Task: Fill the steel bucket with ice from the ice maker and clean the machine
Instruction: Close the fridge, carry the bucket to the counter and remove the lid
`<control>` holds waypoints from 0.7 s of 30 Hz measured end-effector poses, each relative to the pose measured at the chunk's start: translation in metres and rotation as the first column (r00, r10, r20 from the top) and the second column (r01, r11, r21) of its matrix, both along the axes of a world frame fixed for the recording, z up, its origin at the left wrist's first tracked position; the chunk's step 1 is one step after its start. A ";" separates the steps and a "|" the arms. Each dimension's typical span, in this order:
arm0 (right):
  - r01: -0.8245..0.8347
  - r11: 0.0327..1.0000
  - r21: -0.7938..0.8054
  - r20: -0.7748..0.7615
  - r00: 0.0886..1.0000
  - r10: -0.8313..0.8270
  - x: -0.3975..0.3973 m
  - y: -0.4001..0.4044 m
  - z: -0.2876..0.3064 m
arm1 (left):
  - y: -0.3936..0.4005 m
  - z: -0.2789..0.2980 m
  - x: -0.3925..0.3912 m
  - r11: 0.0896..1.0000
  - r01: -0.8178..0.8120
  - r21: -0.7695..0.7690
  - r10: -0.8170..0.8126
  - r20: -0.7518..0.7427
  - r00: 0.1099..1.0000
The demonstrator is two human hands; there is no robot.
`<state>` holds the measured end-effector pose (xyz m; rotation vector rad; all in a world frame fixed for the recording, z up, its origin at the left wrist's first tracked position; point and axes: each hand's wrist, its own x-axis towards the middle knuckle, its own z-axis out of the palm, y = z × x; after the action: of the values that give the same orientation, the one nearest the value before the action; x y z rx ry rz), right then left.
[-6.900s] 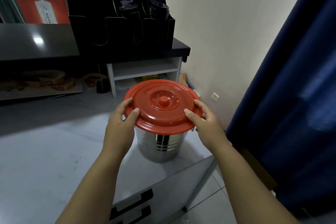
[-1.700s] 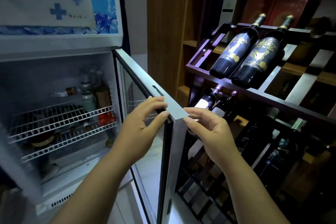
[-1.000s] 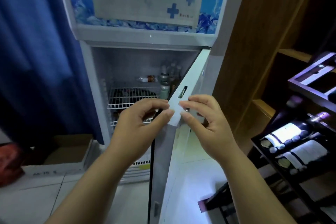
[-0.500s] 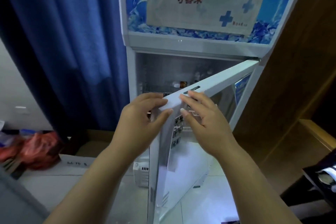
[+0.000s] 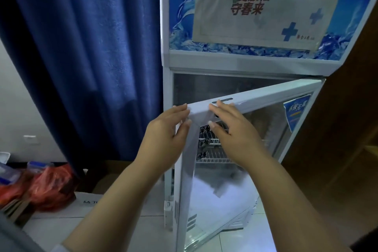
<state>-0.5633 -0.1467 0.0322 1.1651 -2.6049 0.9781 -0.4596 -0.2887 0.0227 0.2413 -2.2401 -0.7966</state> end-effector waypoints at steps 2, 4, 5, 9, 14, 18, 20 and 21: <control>0.012 1.000 0.009 -0.001 1.000 -0.012 -0.005 -0.012 0.001 | -0.013 -0.001 -0.006 1.000 0.023 0.006 -0.023 0.022 0.999; 0.026 0.999 0.023 0.001 1.000 -0.026 -0.009 -0.022 0.001 | -0.026 -0.001 -0.013 0.999 0.034 0.000 -0.034 0.034 0.999; 0.030 0.999 0.033 -0.003 1.000 -0.030 -0.012 -0.027 0.001 | -0.031 -0.002 -0.017 0.999 0.035 0.001 -0.035 0.040 0.999; 0.025 0.996 0.082 -0.025 0.999 -0.023 -0.025 -0.044 0.003 | -0.048 -0.003 -0.032 0.999 0.022 0.039 -0.024 0.050 0.998; -0.013 0.995 0.100 -0.034 0.999 0.016 -0.044 -0.062 0.002 | -0.065 -0.006 -0.051 0.996 0.003 0.086 -0.010 0.075 0.997; -0.007 0.989 0.146 -0.091 0.996 0.021 -0.060 -0.081 -0.001 | -0.080 -0.008 -0.074 0.987 -0.031 0.161 0.020 0.070 0.997; 0.007 0.984 0.179 -0.131 0.991 0.017 -0.068 -0.091 -0.003 | -0.088 -0.008 -0.086 0.981 -0.057 0.187 0.044 0.075 0.996; 0.010 0.982 0.191 -0.146 0.989 0.018 -0.073 -0.096 -0.003 | -0.092 -0.008 -0.092 0.978 -0.068 0.196 0.054 0.076 0.996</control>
<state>-0.6360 -0.2428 0.0289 1.2333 -2.6233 0.6251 -0.5519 -0.3810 0.0146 0.4372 -2.2075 -0.9932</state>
